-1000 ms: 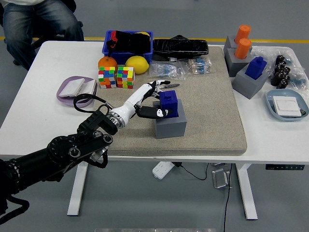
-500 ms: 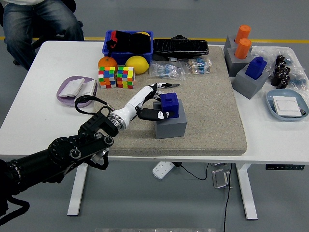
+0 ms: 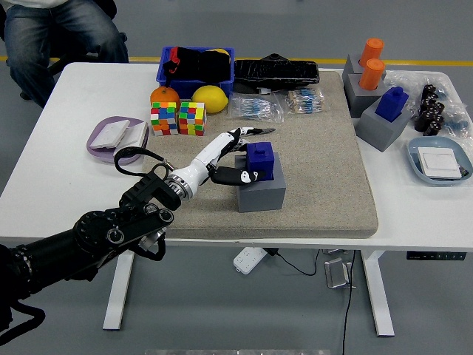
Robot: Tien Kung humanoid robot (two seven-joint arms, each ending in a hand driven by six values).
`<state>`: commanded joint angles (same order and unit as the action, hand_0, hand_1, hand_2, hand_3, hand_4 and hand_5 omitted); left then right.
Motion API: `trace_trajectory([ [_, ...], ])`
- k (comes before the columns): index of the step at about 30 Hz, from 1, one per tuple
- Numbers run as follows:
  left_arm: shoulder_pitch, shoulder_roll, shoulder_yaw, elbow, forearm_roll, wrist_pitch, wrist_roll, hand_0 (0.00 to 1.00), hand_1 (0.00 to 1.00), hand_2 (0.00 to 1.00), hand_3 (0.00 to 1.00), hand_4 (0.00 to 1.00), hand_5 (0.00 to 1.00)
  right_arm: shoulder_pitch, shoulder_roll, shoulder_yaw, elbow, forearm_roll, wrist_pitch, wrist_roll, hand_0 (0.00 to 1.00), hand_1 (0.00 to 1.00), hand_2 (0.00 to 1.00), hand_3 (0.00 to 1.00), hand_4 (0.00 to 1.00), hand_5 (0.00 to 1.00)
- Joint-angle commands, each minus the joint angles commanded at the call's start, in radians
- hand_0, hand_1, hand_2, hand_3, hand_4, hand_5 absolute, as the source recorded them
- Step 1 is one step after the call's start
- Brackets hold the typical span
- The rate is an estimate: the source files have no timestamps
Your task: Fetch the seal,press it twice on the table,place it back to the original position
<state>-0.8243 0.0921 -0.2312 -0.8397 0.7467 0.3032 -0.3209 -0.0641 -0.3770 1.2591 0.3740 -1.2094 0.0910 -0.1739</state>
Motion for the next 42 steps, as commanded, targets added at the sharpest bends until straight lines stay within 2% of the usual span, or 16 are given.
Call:
trace_trajectory([
  [1,0.000,0.000,0.000,0.000,0.001,0.000,0.000,0.865,0.802,0.763,0.888,0.751,0.002,0.000,0.000,0.001,-0.001,-0.001,0.000,-0.001,0.928,0.746,0.733,0.724,0.799,0.342],
  [2,0.001,0.000,-0.001,0.000,0.001,0.000,0.000,0.869,0.814,0.780,0.892,0.792,0.002,0.000,0.000,0.001,-0.001,-0.002,-0.001,-0.001,0.928,0.745,0.732,0.724,0.799,0.343],
  [7,0.002,0.001,-0.003,-0.001,0.000,-0.004,-0.001,0.869,0.814,0.780,0.892,0.792,0.002,0.000,0.000,-0.001,0.000,0.000,0.003,0.000,0.928,0.745,0.732,0.724,0.799,0.343],
  [8,0.002,0.002,-0.004,-0.001,0.000,-0.006,-0.001,0.876,0.823,0.789,0.895,0.862,0.002,0.000,0.001,-0.002,0.000,0.000,0.004,0.001,0.928,0.746,0.732,0.721,0.800,0.342],
  [13,0.002,0.003,-0.006,0.001,-0.010,-0.024,-0.006,0.876,0.823,0.789,0.895,0.862,0.002,0.001,0.001,-0.004,0.000,0.000,0.006,0.000,0.928,0.746,0.732,0.721,0.800,0.342],
  [14,0.003,0.003,-0.008,0.003,-0.017,-0.031,-0.009,0.912,0.897,0.867,0.910,0.998,0.002,0.000,0.001,-0.003,0.000,0.000,0.005,0.000,0.928,0.746,0.730,0.718,0.800,0.343],
  [19,0.005,0.004,-0.017,0.005,-0.028,-0.052,-0.007,0.912,0.897,0.867,0.910,0.998,0.002,0.000,0.000,-0.005,-0.001,0.000,0.006,0.001,0.928,0.746,0.730,0.718,0.800,0.343],
  [20,0.005,0.004,-0.018,0.005,-0.024,-0.054,-0.005,0.939,0.956,0.932,0.936,0.998,0.121,0.000,0.000,-0.006,-0.001,0.001,0.006,0.001,0.928,0.745,0.731,0.718,0.802,0.344],
  [25,0.005,0.005,-0.020,0.006,-0.023,-0.056,-0.005,0.939,0.956,0.932,0.936,0.998,0.121,0.000,0.000,-0.005,0.000,0.001,0.006,0.002,0.928,0.745,0.731,0.718,0.802,0.344],
  [26,0.005,0.005,-0.021,0.006,-0.024,-0.057,-0.006,0.949,0.978,0.957,0.954,0.998,0.163,0.000,0.000,-0.005,0.000,0.001,0.006,0.002,0.928,0.744,0.731,0.720,0.803,0.341],
  [28,0.006,0.005,-0.023,0.007,-0.025,-0.061,-0.007,0.949,0.978,0.957,0.954,0.998,0.163,0.000,-0.001,-0.006,0.000,0.001,0.006,0.002,0.928,0.744,0.731,0.720,0.803,0.341],
  [31,0.011,0.007,-0.035,0.006,-0.026,-0.082,-0.002,0.949,0.978,0.957,0.954,0.998,0.163,0.000,-0.002,-0.007,0.000,0.000,0.006,0.002,0.928,0.744,0.731,0.720,0.803,0.341],
  [32,0.012,0.007,-0.039,0.005,-0.026,-0.088,0.000,0.994,0.998,0.998,0.998,0.998,0.295,0.000,-0.002,-0.007,-0.001,0.000,0.006,0.002,0.928,0.740,0.731,0.722,0.804,0.341],
  [37,0.019,0.014,-0.072,0.005,-0.030,-0.148,0.019,0.994,0.998,0.998,0.998,0.998,0.295,-0.002,-0.001,-0.010,-0.001,0.001,0.006,0.002,0.928,0.740,0.731,0.722,0.804,0.341],
  [38,0.020,0.015,-0.077,0.005,-0.029,-0.156,0.020,0.998,0.998,0.998,0.998,0.998,0.473,-0.002,-0.001,-0.011,-0.001,0.001,0.006,0.002,0.928,0.740,0.731,0.721,0.805,0.342],
  [42,0.026,0.019,-0.107,0.008,-0.029,-0.165,0.008,0.998,0.998,0.998,0.998,0.998,0.473,-0.004,-0.001,-0.011,-0.001,0.001,0.006,0.002,0.928,0.740,0.731,0.721,0.805,0.342],
])
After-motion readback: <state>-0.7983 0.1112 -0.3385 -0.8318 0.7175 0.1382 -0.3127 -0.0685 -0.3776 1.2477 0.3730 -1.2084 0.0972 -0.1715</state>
